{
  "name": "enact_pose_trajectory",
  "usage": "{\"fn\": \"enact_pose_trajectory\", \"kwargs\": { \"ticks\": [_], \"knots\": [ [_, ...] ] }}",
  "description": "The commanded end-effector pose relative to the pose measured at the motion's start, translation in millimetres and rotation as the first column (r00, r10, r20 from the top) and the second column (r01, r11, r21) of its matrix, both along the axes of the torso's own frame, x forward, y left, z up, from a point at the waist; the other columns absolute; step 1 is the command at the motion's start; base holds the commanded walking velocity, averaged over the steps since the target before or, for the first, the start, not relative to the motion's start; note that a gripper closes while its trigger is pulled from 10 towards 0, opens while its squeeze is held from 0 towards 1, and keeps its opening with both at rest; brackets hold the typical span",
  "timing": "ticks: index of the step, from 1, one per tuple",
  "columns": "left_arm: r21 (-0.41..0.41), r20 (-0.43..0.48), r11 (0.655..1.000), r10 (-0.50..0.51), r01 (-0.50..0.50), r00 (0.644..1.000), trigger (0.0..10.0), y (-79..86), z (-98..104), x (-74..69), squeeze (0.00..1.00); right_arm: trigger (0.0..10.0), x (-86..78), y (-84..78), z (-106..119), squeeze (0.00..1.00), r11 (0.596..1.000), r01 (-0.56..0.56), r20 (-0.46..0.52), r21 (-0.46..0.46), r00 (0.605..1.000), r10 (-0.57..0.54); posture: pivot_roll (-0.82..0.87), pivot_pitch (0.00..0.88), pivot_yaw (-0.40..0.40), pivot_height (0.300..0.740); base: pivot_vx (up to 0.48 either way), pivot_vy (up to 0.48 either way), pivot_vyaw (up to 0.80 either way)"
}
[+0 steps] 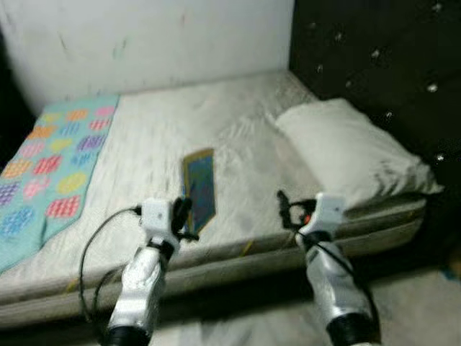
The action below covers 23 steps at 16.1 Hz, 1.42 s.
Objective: Clean up the room
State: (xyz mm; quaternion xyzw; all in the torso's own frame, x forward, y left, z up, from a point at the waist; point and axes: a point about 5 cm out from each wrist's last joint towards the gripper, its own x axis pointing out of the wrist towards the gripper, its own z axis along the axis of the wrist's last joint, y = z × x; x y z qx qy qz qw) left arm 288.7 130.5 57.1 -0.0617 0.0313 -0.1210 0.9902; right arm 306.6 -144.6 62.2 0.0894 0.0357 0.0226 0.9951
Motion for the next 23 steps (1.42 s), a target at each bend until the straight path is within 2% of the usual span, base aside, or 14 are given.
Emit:
{"fn": "enact_pose_trajectory", "kwargs": {
  "ticks": [1,7,9,18,21,23],
  "knots": [
    [0.008,0.072,1.0,0.004,-0.005,0.997,10.0,5.0,14.8,5.9,0.0,10.0,3.6,1.8,5.3,0.0,1.0,-0.01,0.012,0.0,1.0,0.01,-0.12,0.0,0.103,0.74,0.472,0.0,0.0],
    [0.015,0.07,1.0,-0.002,0.001,0.998,10.0,4.6,14.5,6.0,0.0,10.0,3.6,1.7,4.9,0.0,1.0,-0.008,0.009,0.002,1.0,0.008,-0.12,0.0,0.105,0.74,0.453,0.0,0.0],
    [0.03,0.035,0.998,0.047,-0.048,0.998,10.0,9.3,10.3,7.3,0.0,10.0,3.4,1.1,4.3,0.0,1.0,-0.007,0.005,0.007,1.0,0.007,-0.12,0.0,0.104,0.74,0.0,0.0,0.0],
    [0.073,0.04,0.995,0.065,-0.068,0.997,10.0,8.4,10.4,7.1,0.0,10.0,1.8,-1.6,5.1,0.0,1.0,0.004,0.016,0.025,1.0,-0.004,-0.11,0.0,0.113,0.74,0.0,0.0,0.0],
    [0.105,0.054,0.99,0.092,-0.097,0.994,10.0,18.7,13.5,11.9,0.0,10.0,4.2,-4.4,11.8,0.0,0.998,0.028,0.054,0.057,0.998,-0.031,-0.1,0.0,0.13,0.74,0.0,0.0,0.0],
    [0.112,0.053,0.988,0.102,-0.108,0.993,10.0,22.7,14.1,14.5,0.0,10.0,6.2,-3.0,11.6,0.0,0.999,0.016,0.05,0.04,0.999,-0.018,-0.1,0.0,0.127,0.74,0.0,0.0,0.0]
  ]
}}
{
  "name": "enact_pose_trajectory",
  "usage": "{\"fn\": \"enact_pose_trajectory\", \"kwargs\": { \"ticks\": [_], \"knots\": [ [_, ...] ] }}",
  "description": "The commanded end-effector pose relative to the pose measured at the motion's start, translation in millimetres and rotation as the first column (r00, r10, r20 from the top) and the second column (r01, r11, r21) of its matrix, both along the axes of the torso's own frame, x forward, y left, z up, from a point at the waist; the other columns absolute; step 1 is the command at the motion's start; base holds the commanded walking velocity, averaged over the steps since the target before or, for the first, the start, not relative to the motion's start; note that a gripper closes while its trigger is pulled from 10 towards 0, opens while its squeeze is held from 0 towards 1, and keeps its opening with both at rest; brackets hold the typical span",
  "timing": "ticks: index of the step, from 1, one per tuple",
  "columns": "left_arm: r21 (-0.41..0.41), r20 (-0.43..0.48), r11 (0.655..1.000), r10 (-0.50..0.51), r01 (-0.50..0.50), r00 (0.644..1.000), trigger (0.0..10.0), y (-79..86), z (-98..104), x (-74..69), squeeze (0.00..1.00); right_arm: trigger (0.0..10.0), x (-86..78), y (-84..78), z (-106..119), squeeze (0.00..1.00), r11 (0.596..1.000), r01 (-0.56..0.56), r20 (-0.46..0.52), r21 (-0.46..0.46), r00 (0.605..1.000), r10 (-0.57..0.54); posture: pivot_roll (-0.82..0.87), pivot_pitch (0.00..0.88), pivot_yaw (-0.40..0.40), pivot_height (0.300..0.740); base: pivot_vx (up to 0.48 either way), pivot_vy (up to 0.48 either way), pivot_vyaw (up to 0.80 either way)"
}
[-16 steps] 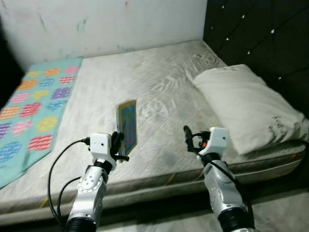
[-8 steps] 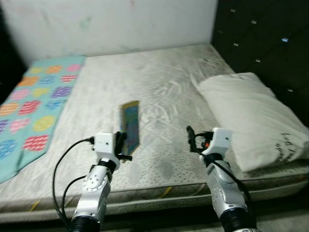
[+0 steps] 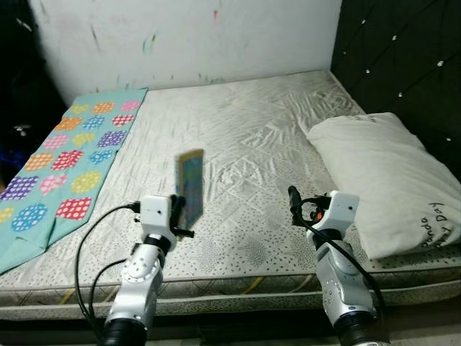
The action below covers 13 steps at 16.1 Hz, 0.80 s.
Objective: Clean up the room
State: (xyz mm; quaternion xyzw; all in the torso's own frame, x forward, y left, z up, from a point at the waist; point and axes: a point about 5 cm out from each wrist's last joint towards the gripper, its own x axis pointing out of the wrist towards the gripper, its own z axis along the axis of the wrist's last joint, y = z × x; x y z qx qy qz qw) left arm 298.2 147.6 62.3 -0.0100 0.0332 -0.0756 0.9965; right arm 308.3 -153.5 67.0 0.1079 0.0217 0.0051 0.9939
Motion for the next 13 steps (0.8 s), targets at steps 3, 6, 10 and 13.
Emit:
{"fn": "enact_pose_trajectory", "kwargs": {
  "ticks": [3,6,10,13],
  "knots": [
    [0.002,0.05,0.999,0.045,-0.045,0.998,10.0,5.9,9.4,5.9,0.0,10.0,8.5,10.7,5.0,0.0,0.997,-0.07,0.005,-0.025,0.998,0.07,-0.08,0.0,0.079,0.74,0.0,0.0,0.0],
    [-0.011,0.056,0.995,0.1,-0.099,0.993,10.0,12.7,7.9,2.4,0.0,10.0,14.3,21.5,5.9,0.0,0.989,-0.143,-0.013,-0.044,0.99,0.143,-0.04,0.0,0.013,0.74,0.0,0.0,0.0],
    [-0.038,0.055,0.982,0.186,-0.184,0.981,10.0,22.4,4.1,-7.0,0.0,10.0,23.3,38.2,9.0,0.0,0.968,-0.243,-0.033,-0.058,0.97,0.242,0.02,0.0,-0.072,0.74,0.0,0.0,0.0],
    [-0.077,0.039,0.97,0.234,-0.23,0.971,10.0,27.7,0.2,-10.8,0.0,10.0,28.2,46.7,11.1,0.0,0.955,-0.289,-0.04,-0.062,0.957,0.287,0.04,0.0,-0.097,0.74,0.0,0.0,0.0]
  ]
}}
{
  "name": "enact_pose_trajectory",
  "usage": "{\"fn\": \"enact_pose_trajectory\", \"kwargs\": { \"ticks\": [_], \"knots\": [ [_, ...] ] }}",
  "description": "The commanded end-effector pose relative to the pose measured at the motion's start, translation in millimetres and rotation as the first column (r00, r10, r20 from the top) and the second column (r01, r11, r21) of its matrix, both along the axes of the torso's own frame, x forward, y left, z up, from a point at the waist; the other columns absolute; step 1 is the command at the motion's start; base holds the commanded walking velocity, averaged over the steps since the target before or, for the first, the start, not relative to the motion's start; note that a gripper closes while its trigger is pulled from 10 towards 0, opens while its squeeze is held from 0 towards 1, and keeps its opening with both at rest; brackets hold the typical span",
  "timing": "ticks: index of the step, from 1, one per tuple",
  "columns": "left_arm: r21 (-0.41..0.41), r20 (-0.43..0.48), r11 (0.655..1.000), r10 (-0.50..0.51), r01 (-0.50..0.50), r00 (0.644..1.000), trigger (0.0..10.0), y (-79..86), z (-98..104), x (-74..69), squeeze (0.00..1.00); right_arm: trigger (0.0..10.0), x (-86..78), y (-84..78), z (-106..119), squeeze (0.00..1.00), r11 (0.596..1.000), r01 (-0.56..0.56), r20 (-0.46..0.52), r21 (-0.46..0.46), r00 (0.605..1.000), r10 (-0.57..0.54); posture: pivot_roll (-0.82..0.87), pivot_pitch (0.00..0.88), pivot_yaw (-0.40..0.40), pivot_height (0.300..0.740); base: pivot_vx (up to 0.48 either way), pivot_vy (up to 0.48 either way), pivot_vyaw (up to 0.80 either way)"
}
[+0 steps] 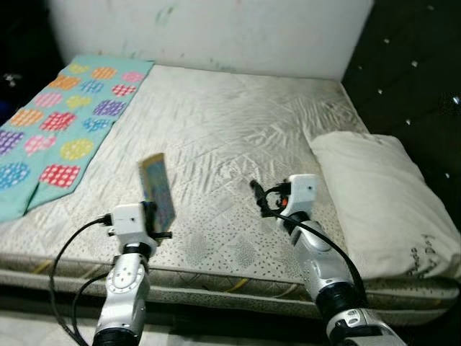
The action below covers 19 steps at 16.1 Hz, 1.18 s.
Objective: Clean up the room
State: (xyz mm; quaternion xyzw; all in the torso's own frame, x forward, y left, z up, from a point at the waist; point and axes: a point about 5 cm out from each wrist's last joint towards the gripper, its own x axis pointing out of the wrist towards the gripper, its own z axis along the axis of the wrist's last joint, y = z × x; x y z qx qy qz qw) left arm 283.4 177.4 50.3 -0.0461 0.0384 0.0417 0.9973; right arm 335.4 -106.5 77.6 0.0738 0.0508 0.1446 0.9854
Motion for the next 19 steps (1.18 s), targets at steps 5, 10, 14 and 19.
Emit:
{"fn": "enact_pose_trajectory", "kwargs": {
  "ticks": [5,10,14,19],
  "knots": [
    [-0.019,0.072,1.0,-0.009,0.01,0.997,10.0,-6.7,15.5,8.9,0.0,10.0,1.3,44.4,21.2,0.0,0.986,-0.162,0.116,-0.038,0.979,0.165,0.03,0.0,-0.084,0.74,0.0,0.0,0.0],
    [-0.026,0.076,1.0,0.003,-0.001,0.997,10.0,-9.1,17.0,10.6,0.0,10.0,0.6,37.7,15.7,0.0,0.989,-0.131,0.112,-0.072,0.984,0.138,0.02,0.0,-0.077,0.74,0.0,0.0,0.0],
    [-0.038,0.052,0.999,0.01,-0.008,0.999,10.0,-5.0,10.7,4.4,0.0,10.0,-1.6,12.9,-1.7,0.0,0.999,-0.04,0.023,-0.019,0.999,0.04,0.03,0.0,-0.069,0.74,0.0,0.0,0.0],
    [-0.034,0.042,0.999,-0.002,0.003,0.999,10.0,-5.8,8.8,4.2,0.0,10.0,-3.8,19.9,-1.6,0.0,0.996,-0.068,0.04,-0.054,0.997,0.07,0.03,0.0,-0.059,0.74,0.0,0.0,0.0]
  ]
}}
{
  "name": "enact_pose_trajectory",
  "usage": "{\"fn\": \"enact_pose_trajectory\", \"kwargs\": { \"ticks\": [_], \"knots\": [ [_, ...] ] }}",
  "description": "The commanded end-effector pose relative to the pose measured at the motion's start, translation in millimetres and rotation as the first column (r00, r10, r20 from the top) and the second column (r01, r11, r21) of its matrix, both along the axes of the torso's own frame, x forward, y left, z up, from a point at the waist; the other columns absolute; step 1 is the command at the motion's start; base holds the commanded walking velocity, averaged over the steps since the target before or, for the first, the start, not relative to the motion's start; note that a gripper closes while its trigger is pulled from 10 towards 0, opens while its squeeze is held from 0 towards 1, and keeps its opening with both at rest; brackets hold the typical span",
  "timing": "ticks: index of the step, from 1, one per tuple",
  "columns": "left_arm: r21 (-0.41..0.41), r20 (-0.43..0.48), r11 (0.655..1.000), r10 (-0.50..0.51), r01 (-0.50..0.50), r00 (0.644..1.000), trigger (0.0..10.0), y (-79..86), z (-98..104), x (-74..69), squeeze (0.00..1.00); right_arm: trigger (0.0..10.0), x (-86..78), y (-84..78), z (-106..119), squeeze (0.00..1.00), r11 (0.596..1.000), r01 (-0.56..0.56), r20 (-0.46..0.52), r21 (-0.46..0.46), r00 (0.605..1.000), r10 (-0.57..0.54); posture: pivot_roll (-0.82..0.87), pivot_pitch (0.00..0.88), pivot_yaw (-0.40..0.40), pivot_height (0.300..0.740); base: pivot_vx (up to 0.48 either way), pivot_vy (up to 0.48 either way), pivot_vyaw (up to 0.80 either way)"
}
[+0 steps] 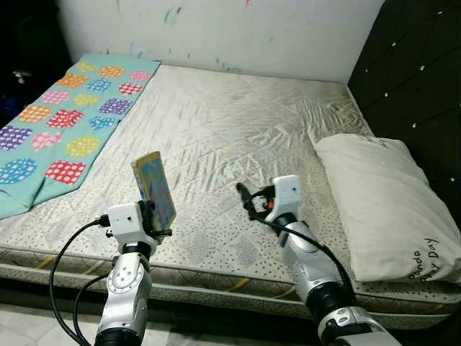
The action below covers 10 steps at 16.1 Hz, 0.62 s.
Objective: Clean up the room
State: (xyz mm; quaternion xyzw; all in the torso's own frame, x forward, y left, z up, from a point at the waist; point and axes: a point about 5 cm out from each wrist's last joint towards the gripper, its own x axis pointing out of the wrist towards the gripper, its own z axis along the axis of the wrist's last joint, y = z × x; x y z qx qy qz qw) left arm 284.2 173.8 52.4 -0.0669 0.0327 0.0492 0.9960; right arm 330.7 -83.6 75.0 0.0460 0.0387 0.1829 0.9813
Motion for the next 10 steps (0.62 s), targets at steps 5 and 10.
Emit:
{"fn": "enact_pose_trajectory", "kwargs": {
  "ticks": [5,10],
  "knots": [
    [0.007,0.03,1.0,-0.019,0.019,0.999,10.0,-2.2,6.7,3.4,0.0,10.0,0.9,-3.0,1.0,0.0,1.0,0.009,0.005,-0.005,1.0,-0.009,0.03,0.0,-0.059,0.74,0.0,0.0,0.0],
    [0.007,0.03,1.0,-0.019,0.019,0.999,10.0,-2.2,6.7,3.4,0.0,10.0,0.9,-3.0,1.0,0.0,1.0,0.009,0.005,-0.005,1.0,-0.009,0.03,0.0,-0.059,0.74,0.0,0.0,0.0]
  ]
}}
